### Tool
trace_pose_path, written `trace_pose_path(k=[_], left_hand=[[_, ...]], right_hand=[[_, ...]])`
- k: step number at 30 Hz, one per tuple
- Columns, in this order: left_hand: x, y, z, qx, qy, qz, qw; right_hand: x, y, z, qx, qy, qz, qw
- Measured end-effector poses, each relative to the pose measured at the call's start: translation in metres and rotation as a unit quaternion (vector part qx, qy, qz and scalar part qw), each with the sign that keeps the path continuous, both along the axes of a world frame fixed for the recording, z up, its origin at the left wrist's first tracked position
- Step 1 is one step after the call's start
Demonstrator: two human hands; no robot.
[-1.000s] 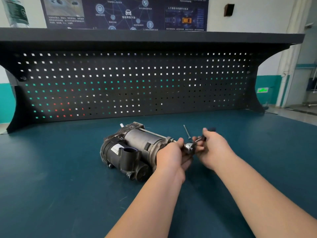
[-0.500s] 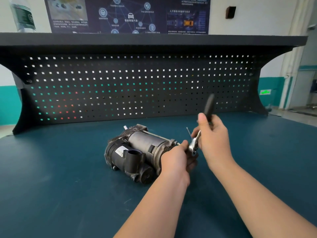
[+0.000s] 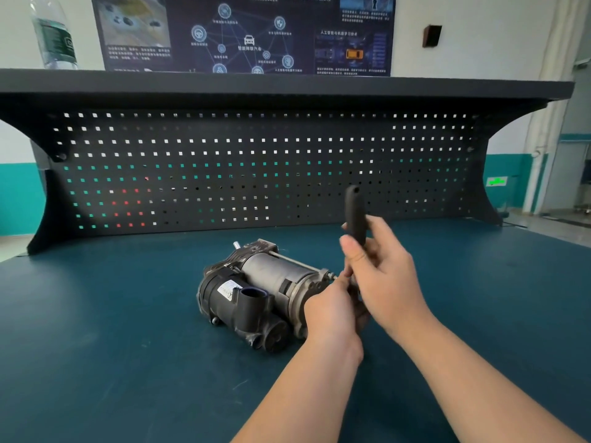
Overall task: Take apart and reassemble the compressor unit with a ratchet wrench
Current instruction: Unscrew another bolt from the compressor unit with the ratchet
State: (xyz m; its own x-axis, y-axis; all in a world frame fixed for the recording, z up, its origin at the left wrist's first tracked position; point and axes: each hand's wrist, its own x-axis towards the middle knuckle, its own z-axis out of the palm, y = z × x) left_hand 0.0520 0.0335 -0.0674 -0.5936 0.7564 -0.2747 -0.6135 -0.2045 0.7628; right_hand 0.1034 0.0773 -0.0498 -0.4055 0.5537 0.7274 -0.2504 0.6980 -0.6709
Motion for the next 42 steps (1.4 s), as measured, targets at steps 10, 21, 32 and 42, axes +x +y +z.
trace_pose_path(k=[10,21,32,42], left_hand=[[0.0,0.004,0.003,-0.007,-0.038,0.013,0.999],[-0.001,0.003,-0.002,0.02,0.013,0.022,0.999],[-0.001,0.006,0.001,-0.006,-0.036,0.031,0.999],[-0.005,0.007,-0.001,-0.002,-0.018,0.023,1.0]], right_hand=[[-0.003,0.028,-0.011,-0.682,0.189,0.091,0.7],[0.001,-0.004,0.002,0.054,-0.051,-0.002,0.997],[-0.003,0.028,-0.005,-0.603,0.169,0.105,0.772],[-0.004,0.011,0.003,-0.151,0.05,-0.064,0.985]])
